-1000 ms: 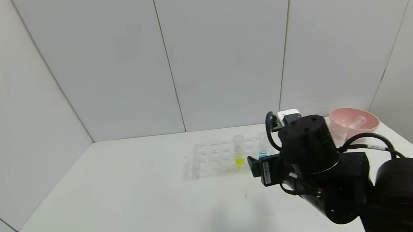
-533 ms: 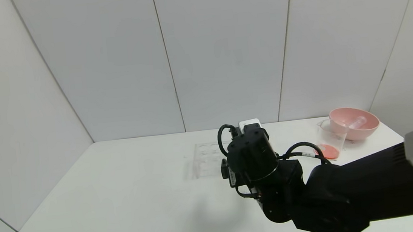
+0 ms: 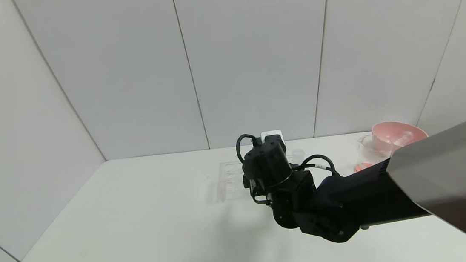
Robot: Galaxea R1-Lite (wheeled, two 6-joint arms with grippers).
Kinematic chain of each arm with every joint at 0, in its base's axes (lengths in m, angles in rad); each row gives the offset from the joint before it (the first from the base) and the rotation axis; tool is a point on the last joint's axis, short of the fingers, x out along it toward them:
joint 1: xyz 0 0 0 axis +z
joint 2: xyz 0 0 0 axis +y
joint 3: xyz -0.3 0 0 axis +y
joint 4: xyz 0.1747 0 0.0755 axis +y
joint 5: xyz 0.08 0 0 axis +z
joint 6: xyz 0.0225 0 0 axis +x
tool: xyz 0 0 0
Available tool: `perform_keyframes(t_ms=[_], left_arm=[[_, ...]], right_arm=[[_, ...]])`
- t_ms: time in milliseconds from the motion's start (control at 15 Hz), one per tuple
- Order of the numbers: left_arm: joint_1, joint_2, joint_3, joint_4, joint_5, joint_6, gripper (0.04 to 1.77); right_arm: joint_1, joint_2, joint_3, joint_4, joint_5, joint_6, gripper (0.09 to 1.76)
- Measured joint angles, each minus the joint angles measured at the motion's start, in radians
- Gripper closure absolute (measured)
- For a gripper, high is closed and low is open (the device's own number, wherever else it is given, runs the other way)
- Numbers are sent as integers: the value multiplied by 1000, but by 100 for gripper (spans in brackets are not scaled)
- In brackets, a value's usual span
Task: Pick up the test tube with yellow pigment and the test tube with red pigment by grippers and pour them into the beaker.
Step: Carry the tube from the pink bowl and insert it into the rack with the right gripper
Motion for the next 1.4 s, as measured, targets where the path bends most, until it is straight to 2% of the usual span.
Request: perform_keyframes(t_ms=[600, 1267, 1333, 1400], left_arm=[[0, 0, 0, 0, 0, 0, 9], [0, 0, 0, 0, 0, 0, 9], [0, 0, 0, 0, 0, 0, 9], [0, 0, 0, 0, 0, 0, 9]], right_arm=[[-43, 106, -119, -3, 0, -1, 14], [-45, 116, -129, -1, -1, -15, 14], [-45, 116, -127, -1, -1, -16, 24], [-45, 115, -126, -1, -1, -16, 43]])
